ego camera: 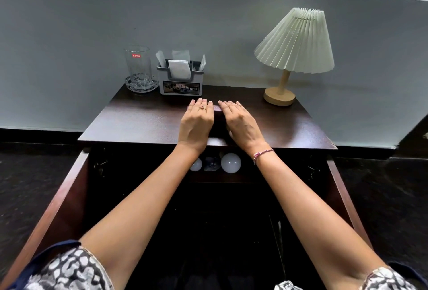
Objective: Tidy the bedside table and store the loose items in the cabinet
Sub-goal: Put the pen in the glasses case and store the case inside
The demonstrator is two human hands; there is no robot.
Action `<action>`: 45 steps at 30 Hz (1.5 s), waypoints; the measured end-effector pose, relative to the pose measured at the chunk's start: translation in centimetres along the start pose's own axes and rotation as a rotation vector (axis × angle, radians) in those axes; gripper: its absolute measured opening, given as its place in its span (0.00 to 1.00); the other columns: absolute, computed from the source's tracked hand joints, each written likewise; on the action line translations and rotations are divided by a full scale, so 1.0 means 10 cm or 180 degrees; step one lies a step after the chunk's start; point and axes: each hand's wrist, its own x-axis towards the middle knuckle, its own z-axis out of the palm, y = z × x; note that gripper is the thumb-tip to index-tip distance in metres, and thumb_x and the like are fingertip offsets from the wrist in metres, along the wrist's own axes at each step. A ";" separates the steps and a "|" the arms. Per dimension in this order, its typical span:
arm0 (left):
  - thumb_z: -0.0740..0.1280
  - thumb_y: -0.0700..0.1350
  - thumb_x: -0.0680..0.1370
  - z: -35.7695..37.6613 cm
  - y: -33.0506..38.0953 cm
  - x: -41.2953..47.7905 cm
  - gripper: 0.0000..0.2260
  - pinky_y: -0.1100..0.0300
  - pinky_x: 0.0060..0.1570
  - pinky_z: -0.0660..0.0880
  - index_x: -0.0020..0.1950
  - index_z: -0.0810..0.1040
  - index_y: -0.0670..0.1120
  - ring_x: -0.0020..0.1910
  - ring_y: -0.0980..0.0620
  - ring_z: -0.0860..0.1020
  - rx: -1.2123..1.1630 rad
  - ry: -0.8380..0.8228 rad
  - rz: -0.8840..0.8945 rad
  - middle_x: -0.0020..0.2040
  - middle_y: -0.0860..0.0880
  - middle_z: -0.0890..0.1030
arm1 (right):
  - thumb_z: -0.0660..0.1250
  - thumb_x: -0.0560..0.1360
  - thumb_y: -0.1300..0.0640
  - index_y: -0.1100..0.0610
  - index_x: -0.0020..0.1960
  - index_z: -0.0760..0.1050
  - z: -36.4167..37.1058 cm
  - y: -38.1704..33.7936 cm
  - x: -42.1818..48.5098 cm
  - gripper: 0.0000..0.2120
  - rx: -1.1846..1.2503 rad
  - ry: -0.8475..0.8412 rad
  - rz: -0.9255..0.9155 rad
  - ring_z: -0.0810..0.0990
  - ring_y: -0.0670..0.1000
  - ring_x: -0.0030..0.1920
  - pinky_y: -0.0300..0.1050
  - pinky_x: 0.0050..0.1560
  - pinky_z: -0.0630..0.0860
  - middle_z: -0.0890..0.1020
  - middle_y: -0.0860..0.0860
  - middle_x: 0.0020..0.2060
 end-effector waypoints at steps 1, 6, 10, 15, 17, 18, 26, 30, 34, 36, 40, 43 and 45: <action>0.66 0.38 0.72 0.00 0.00 0.00 0.15 0.59 0.60 0.75 0.58 0.80 0.43 0.57 0.53 0.80 -0.0003 0.0004 0.0015 0.55 0.48 0.83 | 0.54 0.74 0.70 0.62 0.75 0.55 0.00 0.00 0.00 0.29 0.0008 0.0006 0.0000 0.62 0.54 0.74 0.44 0.76 0.50 0.65 0.57 0.73; 0.67 0.39 0.71 0.02 0.00 -0.01 0.15 0.60 0.59 0.75 0.57 0.81 0.44 0.56 0.55 0.81 -0.0082 0.0060 0.0039 0.54 0.49 0.84 | 0.55 0.74 0.70 0.62 0.73 0.58 0.00 -0.01 0.00 0.28 0.0037 0.0035 0.0007 0.65 0.54 0.72 0.45 0.76 0.52 0.68 0.58 0.71; 0.69 0.39 0.70 0.04 0.00 -0.01 0.16 0.60 0.58 0.76 0.56 0.81 0.45 0.56 0.55 0.81 -0.0076 0.0124 0.0015 0.53 0.49 0.84 | 0.56 0.73 0.70 0.62 0.73 0.60 0.00 0.00 0.00 0.28 0.0035 0.0059 0.0004 0.66 0.54 0.71 0.45 0.76 0.52 0.69 0.58 0.70; 0.69 0.39 0.70 0.04 0.01 -0.02 0.15 0.61 0.58 0.76 0.56 0.82 0.45 0.55 0.56 0.81 -0.0096 0.0104 0.0022 0.53 0.50 0.84 | 0.55 0.73 0.71 0.62 0.73 0.59 0.02 0.00 0.00 0.28 -0.0004 0.0115 -0.0017 0.66 0.54 0.71 0.45 0.76 0.51 0.69 0.57 0.70; 0.69 0.40 0.70 0.04 0.01 -0.03 0.14 0.61 0.58 0.76 0.56 0.82 0.46 0.55 0.56 0.81 -0.0115 0.0049 0.0029 0.52 0.51 0.84 | 0.55 0.73 0.70 0.62 0.73 0.59 0.03 0.01 -0.01 0.28 0.0000 0.0138 -0.0052 0.66 0.54 0.71 0.45 0.76 0.51 0.69 0.57 0.69; 0.70 0.41 0.70 0.05 0.01 -0.02 0.14 0.62 0.57 0.76 0.55 0.82 0.46 0.54 0.57 0.81 -0.0103 0.0021 0.0022 0.52 0.52 0.84 | 0.54 0.73 0.70 0.62 0.73 0.60 0.04 0.01 0.00 0.27 0.0025 0.0157 -0.0066 0.66 0.54 0.70 0.45 0.76 0.52 0.69 0.57 0.69; 0.60 0.37 0.76 0.07 -0.03 -0.01 0.19 0.56 0.68 0.68 0.67 0.72 0.43 0.66 0.52 0.74 -0.0101 -0.0179 -0.0195 0.64 0.47 0.77 | 0.68 0.73 0.60 0.59 0.69 0.69 0.06 0.08 -0.03 0.25 0.0817 0.0463 0.0329 0.71 0.54 0.68 0.45 0.70 0.62 0.74 0.56 0.66; 0.50 0.36 0.80 0.16 -0.05 0.01 0.21 0.47 0.73 0.58 0.73 0.63 0.43 0.74 0.44 0.62 -0.0286 -0.0328 -0.0463 0.72 0.43 0.68 | 0.71 0.70 0.48 0.57 0.67 0.72 0.04 0.10 -0.04 0.28 0.1520 0.0368 0.0897 0.72 0.54 0.67 0.45 0.68 0.67 0.74 0.58 0.66; 0.51 0.35 0.80 0.15 -0.07 0.00 0.22 0.46 0.69 0.65 0.71 0.67 0.51 0.74 0.35 0.55 -0.0644 -0.0328 -0.0866 0.74 0.37 0.62 | 0.73 0.67 0.46 0.54 0.62 0.77 0.03 0.12 -0.05 0.25 0.1883 0.0379 0.1146 0.78 0.53 0.60 0.44 0.64 0.72 0.80 0.56 0.58; 0.56 0.34 0.78 0.16 -0.07 -0.01 0.23 0.46 0.63 0.72 0.71 0.67 0.53 0.73 0.35 0.60 -0.0993 -0.0363 -0.1172 0.75 0.36 0.59 | 0.74 0.67 0.47 0.52 0.61 0.78 0.03 0.12 -0.06 0.24 0.2052 0.0358 0.1243 0.80 0.51 0.56 0.46 0.61 0.75 0.82 0.54 0.56; 0.68 0.42 0.73 0.20 -0.14 -0.04 0.26 0.51 0.60 0.72 0.71 0.68 0.50 0.63 0.38 0.74 -0.1774 -0.0412 -0.1844 0.70 0.37 0.68 | 0.76 0.65 0.48 0.51 0.59 0.79 0.04 0.14 -0.04 0.24 0.2195 0.0334 0.1414 0.80 0.49 0.55 0.46 0.61 0.75 0.83 0.53 0.54; 0.70 0.45 0.70 0.18 -0.20 -0.03 0.27 0.54 0.60 0.72 0.69 0.70 0.46 0.59 0.42 0.76 -0.2030 -0.0224 -0.1947 0.60 0.40 0.79 | 0.77 0.64 0.50 0.52 0.58 0.80 0.03 0.16 -0.04 0.23 0.2411 0.0324 0.1517 0.80 0.49 0.54 0.46 0.61 0.76 0.83 0.53 0.53; 0.69 0.45 0.70 0.17 -0.24 -0.01 0.27 0.56 0.62 0.70 0.69 0.71 0.44 0.60 0.43 0.76 -0.2251 -0.0240 -0.2101 0.59 0.40 0.79 | 0.77 0.63 0.51 0.52 0.57 0.80 0.03 0.16 -0.04 0.23 0.2514 0.0355 0.1581 0.81 0.49 0.54 0.47 0.60 0.76 0.84 0.53 0.53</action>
